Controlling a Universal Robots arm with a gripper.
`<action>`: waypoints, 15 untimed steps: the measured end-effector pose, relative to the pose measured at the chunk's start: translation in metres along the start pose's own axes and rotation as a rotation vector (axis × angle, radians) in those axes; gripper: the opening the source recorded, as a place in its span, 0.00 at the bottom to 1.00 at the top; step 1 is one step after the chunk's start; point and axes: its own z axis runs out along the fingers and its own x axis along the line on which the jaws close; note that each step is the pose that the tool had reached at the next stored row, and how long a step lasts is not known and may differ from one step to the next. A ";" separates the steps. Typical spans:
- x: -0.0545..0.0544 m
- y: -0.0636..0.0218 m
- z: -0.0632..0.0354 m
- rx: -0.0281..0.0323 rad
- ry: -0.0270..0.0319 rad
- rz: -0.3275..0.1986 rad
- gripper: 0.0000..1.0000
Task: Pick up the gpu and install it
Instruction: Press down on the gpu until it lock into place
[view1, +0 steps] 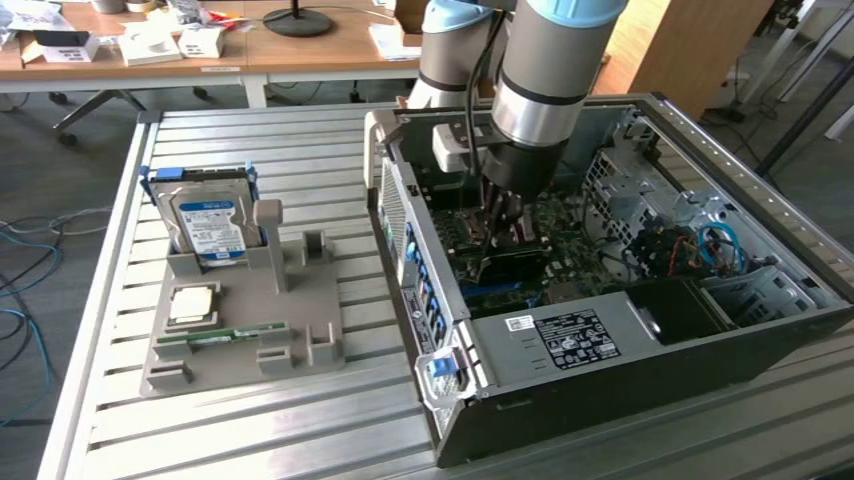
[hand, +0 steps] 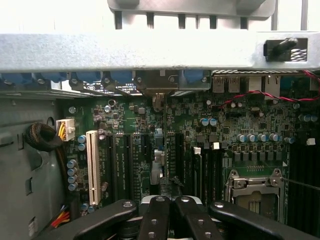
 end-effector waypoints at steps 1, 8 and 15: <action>0.000 0.0000 0.0005 0.0001 -0.0003 0.000 0.11; 0.000 0.0000 0.0010 0.0000 -0.0001 0.000 0.11; 0.000 0.0000 0.0015 -0.0001 0.0001 0.000 0.11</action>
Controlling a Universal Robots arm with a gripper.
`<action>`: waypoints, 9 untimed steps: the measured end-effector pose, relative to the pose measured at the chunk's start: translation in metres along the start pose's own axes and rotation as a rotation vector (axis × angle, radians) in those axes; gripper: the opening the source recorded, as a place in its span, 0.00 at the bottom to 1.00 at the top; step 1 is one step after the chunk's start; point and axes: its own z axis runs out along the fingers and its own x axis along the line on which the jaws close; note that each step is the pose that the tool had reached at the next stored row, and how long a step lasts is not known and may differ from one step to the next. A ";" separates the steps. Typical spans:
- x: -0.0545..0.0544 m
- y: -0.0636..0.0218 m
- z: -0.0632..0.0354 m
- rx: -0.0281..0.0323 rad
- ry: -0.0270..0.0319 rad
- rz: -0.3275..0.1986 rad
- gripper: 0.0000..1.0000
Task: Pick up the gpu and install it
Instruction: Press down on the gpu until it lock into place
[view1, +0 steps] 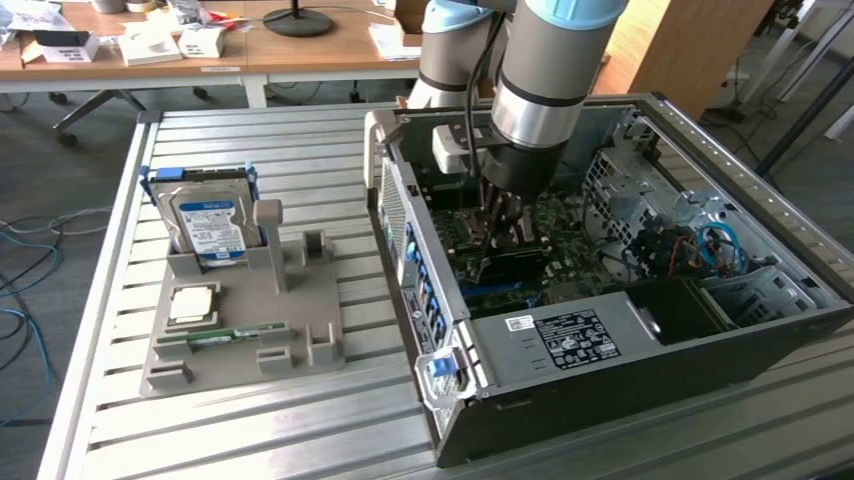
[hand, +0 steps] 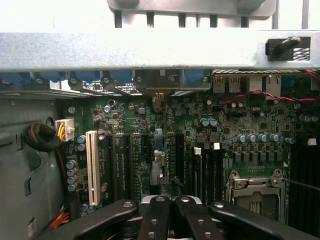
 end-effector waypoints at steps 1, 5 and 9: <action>0.000 0.0000 0.0005 0.0001 -0.0004 0.000 0.11; 0.000 0.0000 0.0005 0.0000 0.0000 0.000 0.11; 0.000 0.0001 0.0010 -0.0001 0.0001 0.000 0.11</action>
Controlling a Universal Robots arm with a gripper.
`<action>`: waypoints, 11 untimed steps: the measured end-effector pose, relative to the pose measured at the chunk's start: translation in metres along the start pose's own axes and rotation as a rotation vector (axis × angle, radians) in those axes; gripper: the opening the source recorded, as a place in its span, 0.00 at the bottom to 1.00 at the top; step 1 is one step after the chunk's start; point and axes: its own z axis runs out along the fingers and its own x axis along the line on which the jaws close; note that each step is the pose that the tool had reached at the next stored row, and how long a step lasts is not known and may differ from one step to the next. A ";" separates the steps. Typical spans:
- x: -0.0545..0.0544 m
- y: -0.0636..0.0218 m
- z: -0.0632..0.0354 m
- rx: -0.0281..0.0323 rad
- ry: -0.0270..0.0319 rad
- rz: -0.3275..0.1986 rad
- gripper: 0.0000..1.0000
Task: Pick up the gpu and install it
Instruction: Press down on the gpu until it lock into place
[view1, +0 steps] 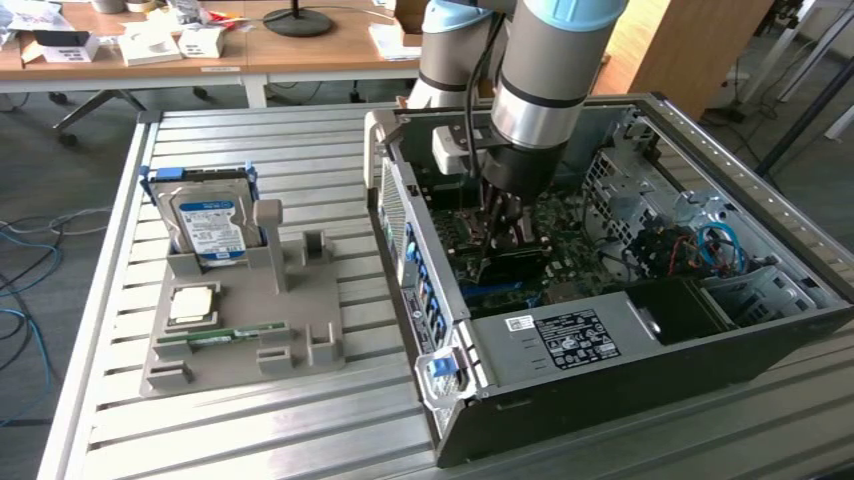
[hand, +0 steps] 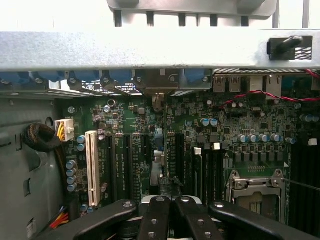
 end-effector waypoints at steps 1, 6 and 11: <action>0.000 0.0000 0.0000 0.0000 0.0000 0.000 0.11; 0.000 0.0000 0.0005 0.0002 -0.0003 0.000 0.11; 0.000 0.0000 0.0008 0.0001 0.0000 0.000 0.11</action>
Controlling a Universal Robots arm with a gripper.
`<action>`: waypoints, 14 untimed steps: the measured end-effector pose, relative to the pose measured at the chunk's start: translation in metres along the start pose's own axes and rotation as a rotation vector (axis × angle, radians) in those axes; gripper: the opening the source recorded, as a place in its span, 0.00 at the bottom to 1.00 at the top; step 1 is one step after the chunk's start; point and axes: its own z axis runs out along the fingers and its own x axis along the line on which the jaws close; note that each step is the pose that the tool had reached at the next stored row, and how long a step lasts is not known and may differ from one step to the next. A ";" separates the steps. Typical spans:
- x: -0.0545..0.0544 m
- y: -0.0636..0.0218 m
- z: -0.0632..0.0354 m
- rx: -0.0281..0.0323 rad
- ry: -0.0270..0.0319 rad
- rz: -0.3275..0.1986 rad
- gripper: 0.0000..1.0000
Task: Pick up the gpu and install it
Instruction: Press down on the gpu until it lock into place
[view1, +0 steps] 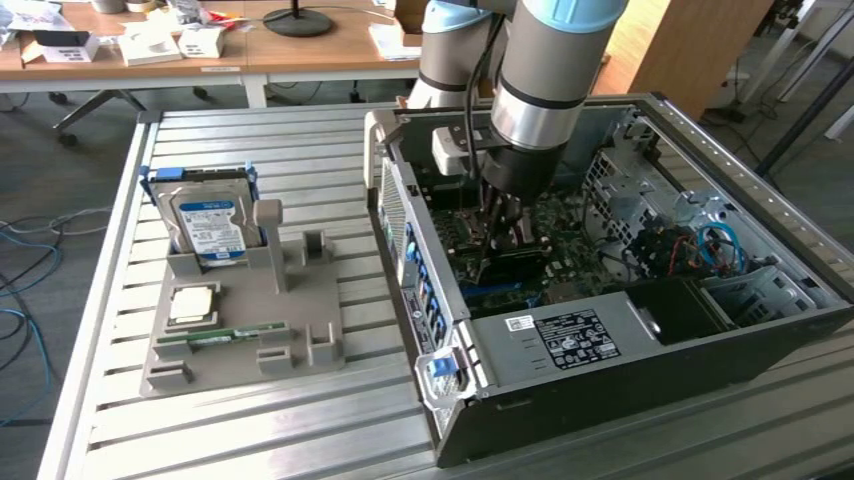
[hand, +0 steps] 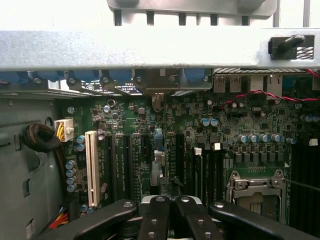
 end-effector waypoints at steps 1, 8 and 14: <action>0.000 0.0000 0.0000 0.0000 0.0000 0.000 0.11; 0.000 0.0000 0.0005 -0.0001 0.0000 0.000 0.11; 0.000 0.0001 0.0014 -0.0001 0.0001 0.000 0.11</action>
